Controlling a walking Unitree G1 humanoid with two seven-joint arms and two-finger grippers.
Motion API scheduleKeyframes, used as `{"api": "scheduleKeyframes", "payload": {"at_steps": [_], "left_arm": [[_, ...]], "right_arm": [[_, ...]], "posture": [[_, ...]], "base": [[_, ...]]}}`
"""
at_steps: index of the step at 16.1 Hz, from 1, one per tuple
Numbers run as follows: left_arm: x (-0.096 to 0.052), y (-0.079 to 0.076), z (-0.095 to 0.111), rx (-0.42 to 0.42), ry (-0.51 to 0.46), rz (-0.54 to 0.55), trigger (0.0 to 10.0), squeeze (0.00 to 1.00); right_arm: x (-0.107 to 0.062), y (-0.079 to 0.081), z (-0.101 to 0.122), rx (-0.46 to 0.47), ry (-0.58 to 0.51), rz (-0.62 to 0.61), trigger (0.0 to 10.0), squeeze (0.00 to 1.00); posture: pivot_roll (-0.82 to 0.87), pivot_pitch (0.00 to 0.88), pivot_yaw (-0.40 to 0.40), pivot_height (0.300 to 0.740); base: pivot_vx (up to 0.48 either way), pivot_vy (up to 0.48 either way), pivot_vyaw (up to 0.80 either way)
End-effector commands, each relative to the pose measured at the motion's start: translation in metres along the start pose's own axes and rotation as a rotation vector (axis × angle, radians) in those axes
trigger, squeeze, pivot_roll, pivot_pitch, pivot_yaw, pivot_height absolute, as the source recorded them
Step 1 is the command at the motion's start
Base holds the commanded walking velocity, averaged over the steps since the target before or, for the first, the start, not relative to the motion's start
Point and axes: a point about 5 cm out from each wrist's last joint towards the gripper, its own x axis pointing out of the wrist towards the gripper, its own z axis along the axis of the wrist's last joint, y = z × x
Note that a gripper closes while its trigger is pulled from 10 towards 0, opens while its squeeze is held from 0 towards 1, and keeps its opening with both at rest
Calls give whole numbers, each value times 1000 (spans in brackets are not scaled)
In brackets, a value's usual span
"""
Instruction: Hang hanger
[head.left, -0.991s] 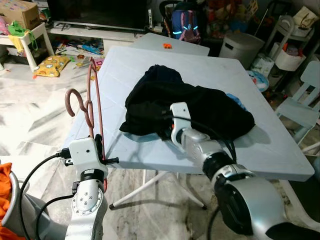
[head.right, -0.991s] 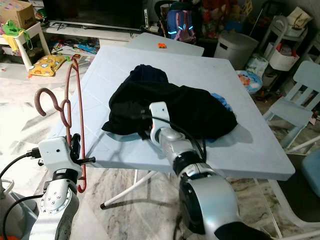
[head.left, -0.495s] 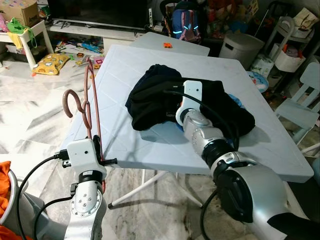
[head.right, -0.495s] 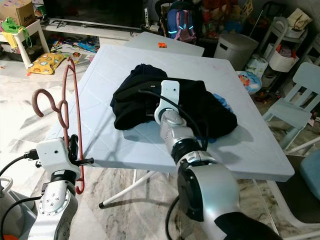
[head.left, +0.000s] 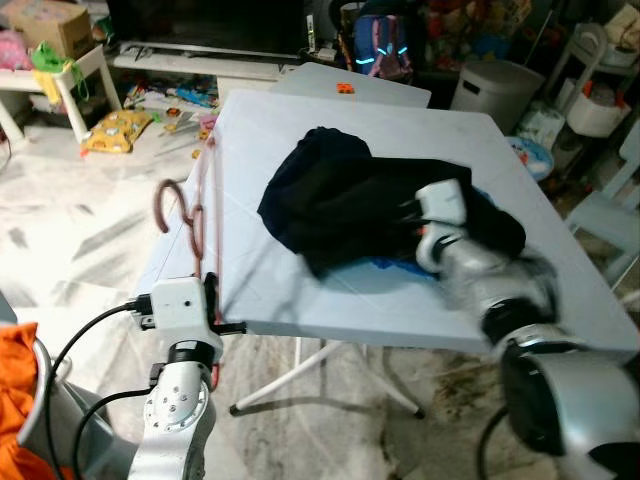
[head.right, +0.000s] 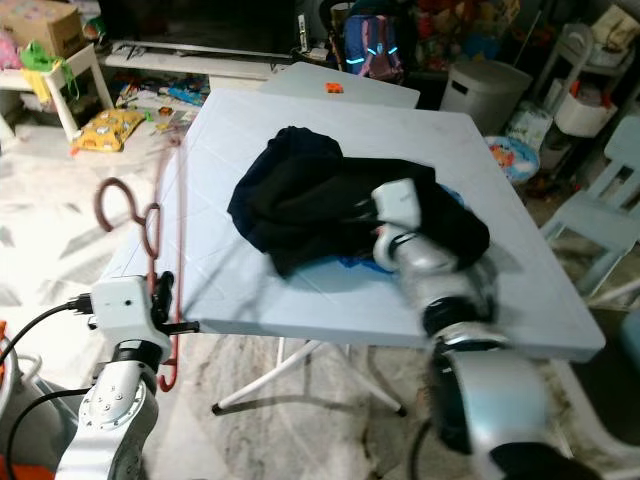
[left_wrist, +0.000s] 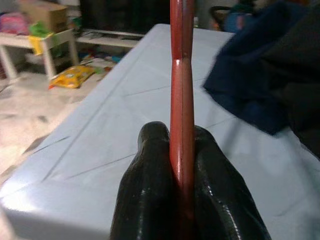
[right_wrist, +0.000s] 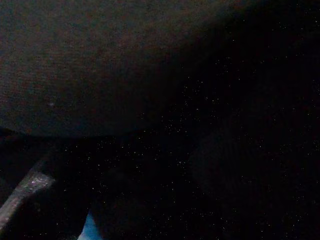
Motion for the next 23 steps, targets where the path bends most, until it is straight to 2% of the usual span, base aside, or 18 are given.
{"api": "scheduleKeyframes", "payload": {"at_steps": [1, 2, 3, 6, 7, 9, 10, 11, 12, 14, 16, 18, 19, 20, 22, 23], "left_arm": [[4, -7, 15, 11, -52, -45, 10000, 0], [4, -9, 18, 18, -60, -63, 10000, 0], [2, -11, 17, 24, -56, -85, 10000, 0], [-5, -13, 14, 23, -32, -113, 10000, 0], [-10, -14, 16, 21, -24, -131, 10000, 0], [-26, -17, 13, 34, -6, -171, 10000, 0], [-29, -16, 8, 52, 11, -180, 10000, 0], [-34, -8, 4, 63, 45, -151, 10000, 0], [-44, 3, -4, 51, 95, -92, 10000, 0], [-51, 5, -4, 60, 110, -88, 10000, 0], [-60, 7, 2, 75, 106, -81, 10000, 0], [-55, 7, 7, 89, 88, -63, 10000, 0], [-45, 2, 17, 97, 52, -76, 10000, 0], [-38, 0, 24, 100, 30, -85, 10000, 0], [-25, -1, 25, 101, 3, -96, 10000, 0], [-23, 0, 24, 107, 0, -87, 10000, 0]], "right_arm": [[-4, -9, 8, -29, -46, 3, 10000, 0], [-7, -12, 9, -50, -70, 12, 10000, 0], [-11, -9, 4, -12, -90, 83, 10000, 0], [-23, 11, -13, 69, -53, 294, 10000, 0], [-29, 19, -17, 70, -56, 356, 10000, 0], [-42, 33, -28, 53, -81, 404, 10000, 0], [-45, 35, -32, 76, -91, 398, 10000, 0], [-48, 41, -33, 168, -127, 352, 10000, 0], [-60, 62, -38, 290, -152, 357, 10000, 0], [-68, 76, -38, 261, -172, 342, 10000, 0], [-74, 77, -32, 144, -210, 244, 10000, 0], [-70, 68, -22, 59, -259, 134, 10000, 0], [-67, 60, -7, -8, -318, 43, 10000, 0], [-65, 56, 1, -22, -332, -6, 10000, 0], [-62, 63, -8, 11, -319, 1, 10000, 0], [-64, 65, -11, -8, -316, -1, 10000, 0]], "posture": [[55, 0, -44, 740], [43, 0, -37, 740], [28, 0, -32, 740], [30, 0, -26, 740], [31, 0, -20, 740], [45, 0, -36, 740], [52, 0, -41, 740], [63, 0, -49, 740], [64, 0, -52, 740], [59, 0, -56, 740], [39, 5, -58, 740], [26, 29, -41, 740], [25, 28, -27, 740], [24, 19, -25, 740], [19, 0, -18, 740], [17, 0, -23, 740]], "base": [[0, 0, 0], [0, 0, 0], [0, 0, 0], [0, 0, 0], [0, 0, 0], [0, 0, 0], [0, 0, 0], [0, 0, 0], [0, 0, 0], [0, 0, 0], [0, 0, 0], [0, 0, 0], [0, 0, 0], [0, 0, 0], [0, 0, 0], [0, 0, 0]]}}
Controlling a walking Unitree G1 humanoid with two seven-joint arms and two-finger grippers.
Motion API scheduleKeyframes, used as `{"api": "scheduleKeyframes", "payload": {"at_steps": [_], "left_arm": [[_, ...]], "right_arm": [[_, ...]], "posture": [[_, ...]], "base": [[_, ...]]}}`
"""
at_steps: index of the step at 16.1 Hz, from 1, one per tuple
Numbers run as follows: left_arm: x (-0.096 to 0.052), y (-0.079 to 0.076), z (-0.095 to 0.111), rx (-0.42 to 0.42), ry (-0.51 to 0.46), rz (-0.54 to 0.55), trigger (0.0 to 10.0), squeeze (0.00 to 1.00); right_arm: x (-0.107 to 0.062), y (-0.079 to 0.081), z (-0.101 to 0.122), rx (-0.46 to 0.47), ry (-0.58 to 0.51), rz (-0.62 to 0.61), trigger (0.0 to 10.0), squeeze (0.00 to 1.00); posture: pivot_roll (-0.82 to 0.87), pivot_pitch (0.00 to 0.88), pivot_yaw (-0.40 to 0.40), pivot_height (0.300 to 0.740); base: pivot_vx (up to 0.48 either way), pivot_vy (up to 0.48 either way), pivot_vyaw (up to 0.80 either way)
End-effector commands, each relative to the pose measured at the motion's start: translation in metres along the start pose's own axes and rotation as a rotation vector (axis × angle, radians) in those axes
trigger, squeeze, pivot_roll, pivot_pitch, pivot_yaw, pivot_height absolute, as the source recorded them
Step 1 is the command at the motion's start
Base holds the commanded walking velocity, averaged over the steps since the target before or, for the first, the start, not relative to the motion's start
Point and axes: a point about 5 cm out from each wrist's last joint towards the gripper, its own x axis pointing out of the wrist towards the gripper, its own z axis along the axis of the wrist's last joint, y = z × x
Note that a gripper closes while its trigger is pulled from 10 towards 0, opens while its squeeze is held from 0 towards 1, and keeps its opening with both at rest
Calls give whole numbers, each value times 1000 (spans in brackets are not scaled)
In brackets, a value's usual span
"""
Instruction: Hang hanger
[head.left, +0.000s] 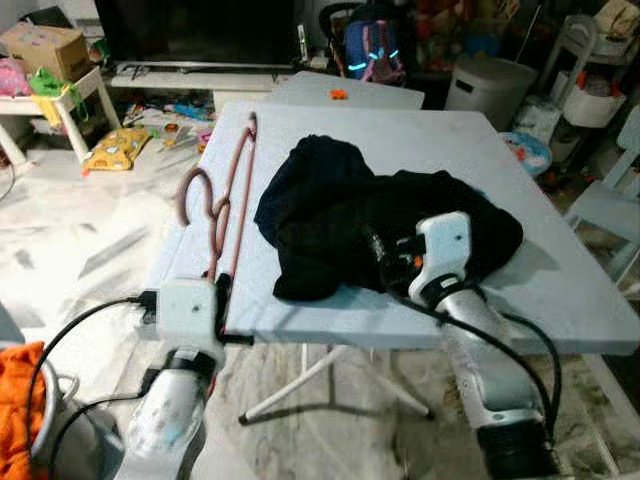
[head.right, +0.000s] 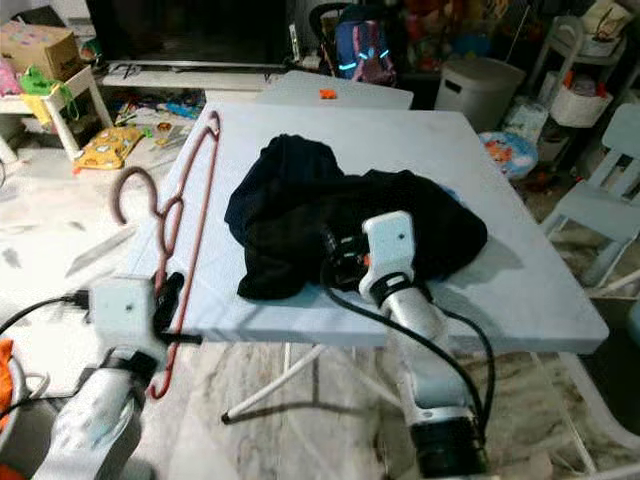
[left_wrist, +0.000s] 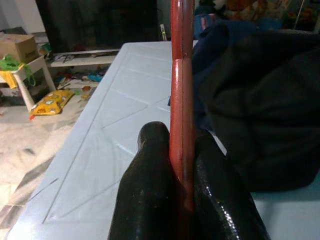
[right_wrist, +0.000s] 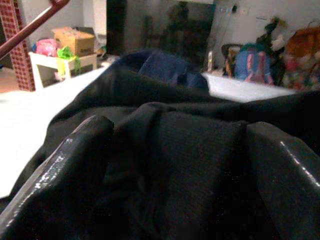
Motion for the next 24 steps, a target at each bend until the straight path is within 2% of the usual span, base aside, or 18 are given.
{"api": "scheduleKeyframes", "payload": {"at_steps": [1, 4, 5, 6, 8, 9, 10, 12, 13, 15, 16, 17, 19, 20, 24], "left_arm": [[4, 5, -2, 11, -8, 28, 10000, 0], [21, 7, -4, -8, 3, 67, 10000, 0], [25, 1, -3, -14, -6, 49, 10000, 0], [30, -3, -1, -18, -18, 32, 10000, 0], [37, -7, 0, -40, -37, 19, 10000, 0], [39, -8, -1, -45, -35, 22, 10000, 0], [43, -9, -2, -63, -36, 38, 10000, 0], [45, -11, -4, -71, -35, 42, 10000, 0], [48, -11, -5, -76, -31, 34, 10000, 0], [52, -10, -6, -71, -30, 28, 10000, 0], [57, -9, -5, -74, -34, 21, 10000, 0], [62, -8, 1, -59, -52, 12, 10000, 0], [71, 0, 11, -36, -87, 14, 10000, 0], [74, 5, 15, -25, -100, 23, 10000, 0], [77, 16, 18, -10, -102, 47, 10000, 0]], "right_arm": [[-4, -2, -4, 9, 22, -14, 10000, 0], [-6, -12, -14, -48, 101, 21, 10000, 0], [-11, -25, -23, -35, 168, -15, 10000, 0], [-12, -29, -29, -20, 237, -1, 10000, 0], [-14, -26, -40, -20, 396, 114, 10000, 0], [-13, -26, -39, -18, 397, 118, 10000, 0], [-13, -21, -34, -21, 397, 196, 10000, 0], [-16, -23, -30, -32, 384, 218, 10000, 0], [-13, -28, -19, -58, 308, 190, 10000, 0], [-12, -27, -9, -43, 268, 206, 10000, 0], [-8, -33, -3, -30, 230, 175, 10000, 0], [-4, -38, 1, -43, 215, 144, 10000, 0], [5, -39, 12, 6, 152, 119, 10000, 0], [8, -35, 15, 34, 128, 145, 10000, 0], [13, -26, 2, 18, 190, 178, 10000, 0]], "posture": [[10, 0, -38, 740], [-16, 0, -26, 740], [-18, 0, -28, 740], [-26, 0, -28, 740], [-61, 0, -37, 740], [-65, 0, -37, 740], [-83, 0, -28, 740], [-88, 0, -27, 740], [-101, 0, -3, 740], [-109, 0, 22, 740], [-102, 0, 37, 740], [-90, 0, 53, 740], [-72, 0, 79, 740], [-52, 0, 82, 740], [-8, 0, 72, 740]], "base": [[0, 0, 0], [0, 0, 0], [0, 0, 0], [0, 0, 0], [0, 0, 0], [0, 0, 0], [0, 0, 0], [0, 0, 0], [0, 0, 0], [0, 0, 0], [0, 0, 0], [0, 0, 0], [0, 0, 0], [0, 0, 0], [0, 0, 0]]}}
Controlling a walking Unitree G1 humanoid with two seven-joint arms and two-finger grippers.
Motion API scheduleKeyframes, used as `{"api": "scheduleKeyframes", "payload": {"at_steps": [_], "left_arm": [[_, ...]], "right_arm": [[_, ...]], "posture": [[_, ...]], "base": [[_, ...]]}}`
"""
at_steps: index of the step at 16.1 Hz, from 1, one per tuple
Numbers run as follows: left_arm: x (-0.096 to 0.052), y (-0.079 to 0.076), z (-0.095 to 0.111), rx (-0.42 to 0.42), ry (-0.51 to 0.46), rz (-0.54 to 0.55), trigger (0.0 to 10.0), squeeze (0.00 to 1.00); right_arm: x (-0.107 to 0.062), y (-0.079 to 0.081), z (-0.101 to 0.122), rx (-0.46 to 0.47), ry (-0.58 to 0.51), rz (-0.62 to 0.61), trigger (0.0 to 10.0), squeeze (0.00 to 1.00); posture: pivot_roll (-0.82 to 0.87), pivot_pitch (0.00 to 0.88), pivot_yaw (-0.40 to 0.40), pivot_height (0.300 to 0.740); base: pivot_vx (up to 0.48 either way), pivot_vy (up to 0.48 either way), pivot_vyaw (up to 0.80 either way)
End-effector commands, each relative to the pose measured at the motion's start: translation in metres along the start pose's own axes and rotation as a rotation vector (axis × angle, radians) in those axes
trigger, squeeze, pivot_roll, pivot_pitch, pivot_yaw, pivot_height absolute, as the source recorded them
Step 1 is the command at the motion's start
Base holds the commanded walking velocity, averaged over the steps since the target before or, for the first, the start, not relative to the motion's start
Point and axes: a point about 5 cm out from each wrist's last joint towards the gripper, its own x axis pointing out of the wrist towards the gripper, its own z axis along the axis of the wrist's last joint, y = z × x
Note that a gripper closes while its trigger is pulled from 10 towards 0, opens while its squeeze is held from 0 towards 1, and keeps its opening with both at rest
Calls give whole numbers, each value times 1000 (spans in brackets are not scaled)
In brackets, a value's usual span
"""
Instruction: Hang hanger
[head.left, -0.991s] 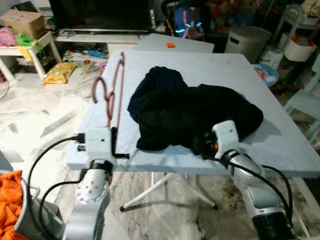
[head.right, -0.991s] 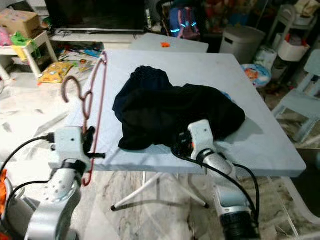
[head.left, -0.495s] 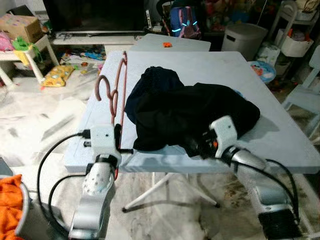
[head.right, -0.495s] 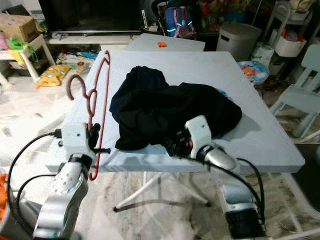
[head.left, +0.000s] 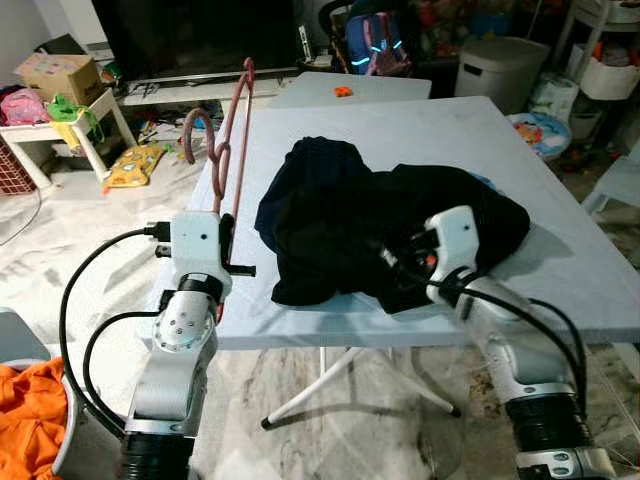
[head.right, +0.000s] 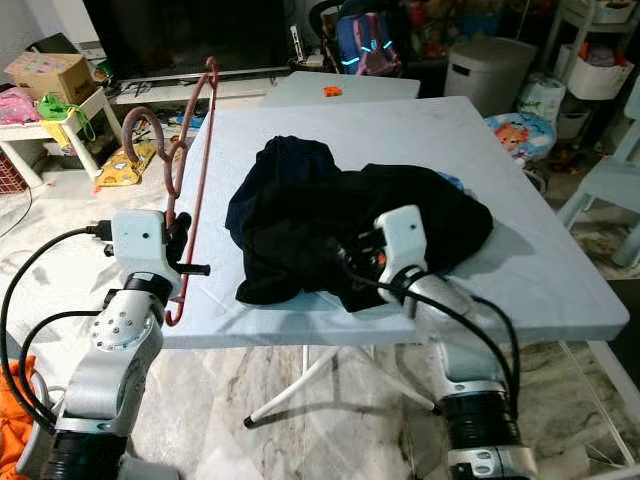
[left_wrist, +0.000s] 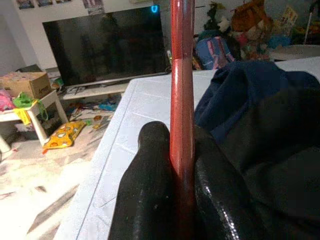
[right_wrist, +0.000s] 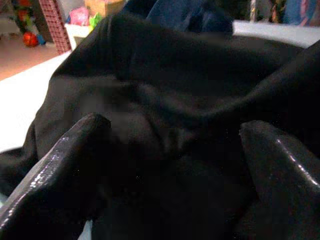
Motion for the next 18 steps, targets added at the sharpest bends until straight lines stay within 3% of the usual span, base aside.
{"api": "scheduleKeyframes", "payload": {"at_steps": [1, 3, 7, 10, 12, 14, 18], "left_arm": [[-2, 6, -1, -12, 6, 34, 10000, 0], [-8, 5, -8, -23, 35, 37, 10000, 0], [-23, 2, -22, -24, 88, 11, 10000, 0], [-54, 8, -46, -40, 182, -19, 10000, 0], [-66, 11, -48, -15, 185, -37, 10000, 0], [-69, 6, -46, -14, 179, -72, 10000, 0], [-63, -7, -43, -11, 174, -120, 10000, 0]], "right_arm": [[4, 1, 5, -17, 3, 15, 10000, 0], [-1, -6, 0, -31, 21, 3, 10000, 0], [-10, -9, 1, 3, -70, -88, 10000, 0], [-14, -7, -3, 20, -99, -228, 10000, 0], [-17, -3, -8, -6, -98, -251, 10000, 0], [-20, 0, -12, -4, -80, -218, 10000, 0], [-15, -6, 0, 7, -127, -235, 10000, 0]], "posture": [[-6, 0, 74, 740], [-7, 0, 75, 740], [-9, 0, 49, 740], [-22, 0, 40, 740], [-24, 0, 24, 740], [-23, 0, 9, 740], [-20, 0, -3, 740]], "base": [[0, 0, 0], [0, 0, 0], [0, 0, 0], [0, 0, 0], [0, 0, 0], [0, 0, 0], [0, 0, 0]]}}
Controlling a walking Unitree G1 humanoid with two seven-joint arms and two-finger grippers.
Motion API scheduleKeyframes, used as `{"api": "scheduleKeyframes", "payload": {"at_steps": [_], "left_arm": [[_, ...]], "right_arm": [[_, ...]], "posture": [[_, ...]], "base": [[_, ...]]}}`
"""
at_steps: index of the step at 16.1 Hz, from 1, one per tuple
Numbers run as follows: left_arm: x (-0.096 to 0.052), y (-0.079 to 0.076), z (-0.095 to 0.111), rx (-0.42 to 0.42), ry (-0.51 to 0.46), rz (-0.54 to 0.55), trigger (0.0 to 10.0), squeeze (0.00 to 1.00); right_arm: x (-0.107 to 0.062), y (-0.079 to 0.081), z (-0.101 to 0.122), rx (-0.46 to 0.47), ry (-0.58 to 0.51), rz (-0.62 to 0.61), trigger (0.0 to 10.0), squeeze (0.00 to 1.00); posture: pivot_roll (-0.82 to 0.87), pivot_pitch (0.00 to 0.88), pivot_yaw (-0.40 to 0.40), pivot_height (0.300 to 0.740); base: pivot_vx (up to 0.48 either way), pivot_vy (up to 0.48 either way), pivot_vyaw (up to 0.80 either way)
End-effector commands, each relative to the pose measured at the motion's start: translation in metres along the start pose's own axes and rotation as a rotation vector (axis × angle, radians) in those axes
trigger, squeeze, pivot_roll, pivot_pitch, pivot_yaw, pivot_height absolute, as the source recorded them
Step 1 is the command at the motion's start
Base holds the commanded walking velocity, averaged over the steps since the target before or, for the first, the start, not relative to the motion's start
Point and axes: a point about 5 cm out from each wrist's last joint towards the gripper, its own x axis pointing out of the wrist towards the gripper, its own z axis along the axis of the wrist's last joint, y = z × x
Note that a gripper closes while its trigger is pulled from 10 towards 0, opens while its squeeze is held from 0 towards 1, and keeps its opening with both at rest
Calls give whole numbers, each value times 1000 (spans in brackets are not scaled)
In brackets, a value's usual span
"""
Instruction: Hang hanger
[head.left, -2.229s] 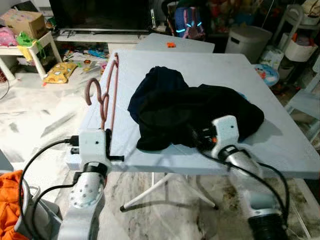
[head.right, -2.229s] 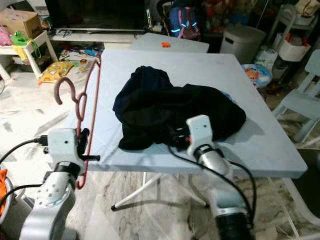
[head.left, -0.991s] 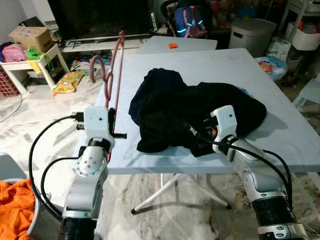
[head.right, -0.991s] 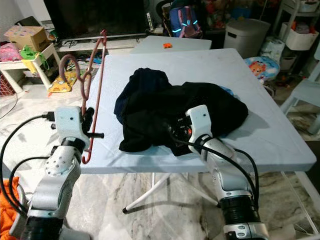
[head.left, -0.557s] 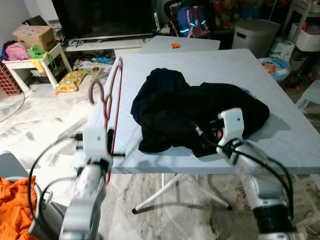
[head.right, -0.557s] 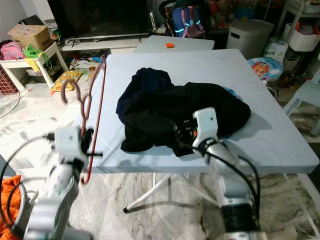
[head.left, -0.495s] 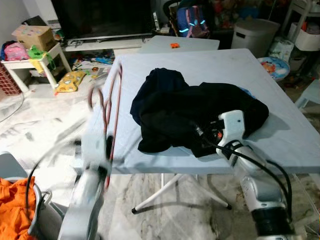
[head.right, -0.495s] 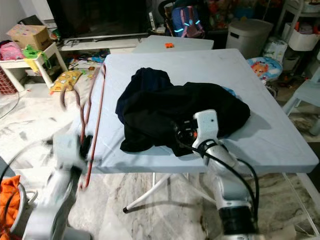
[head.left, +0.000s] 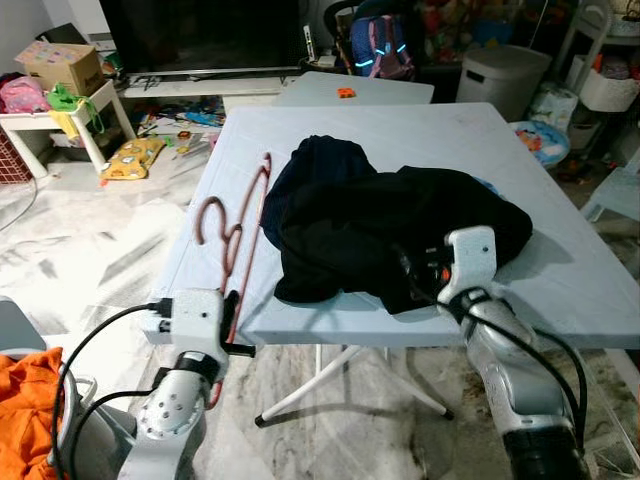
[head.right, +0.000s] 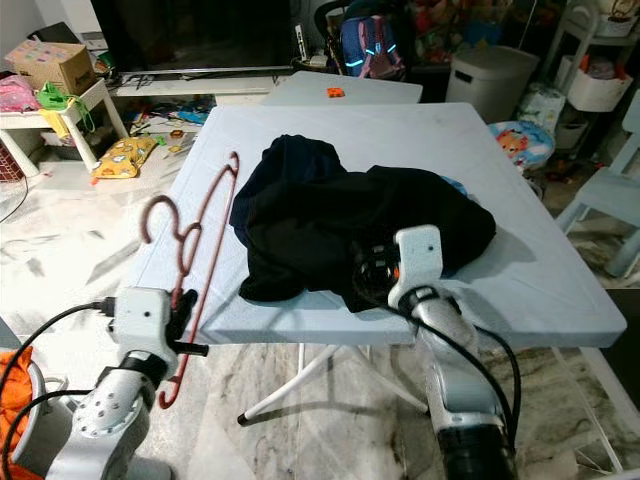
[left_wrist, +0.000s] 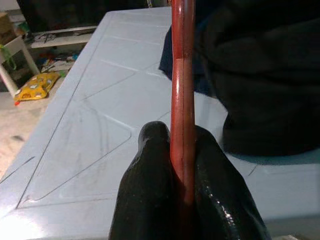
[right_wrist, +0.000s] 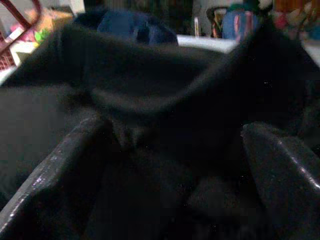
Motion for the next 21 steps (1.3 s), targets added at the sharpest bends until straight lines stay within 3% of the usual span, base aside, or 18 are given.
{"api": "scheduleKeyframes", "payload": {"at_steps": [1, 8, 10, 17, 21], "left_arm": [[2, -1, 7, 12, -16, -7, 10000, 0], [0, 2, 11, -90, -8, 41, 10000, 0], [2, -2, 18, -39, -50, 2, 10000, 0], [14, -13, 19, -38, -11, -99, 10000, 0], [18, -23, 21, -51, -15, -131, 10000, 0]], "right_arm": [[3, -1, 6, 16, -25, 0, 10000, 0], [-2, -1, 12, 25, -58, -30, 10000, 0], [-4, -17, 14, 50, -72, -121, 10000, 0], [-8, -8, 8, 64, -53, -95, 10000, 0], [-6, -13, 11, 48, -56, -96, 10000, 0]], "posture": [[-20, 0, -3, 740], [-52, 0, 20, 740], [-63, 0, 39, 740], [-77, 0, 45, 740], [-70, 0, 37, 740]], "base": [[0, 0, 0], [0, 0, 0], [0, 0, 0], [0, 0, -762], [0, 0, 0]]}}
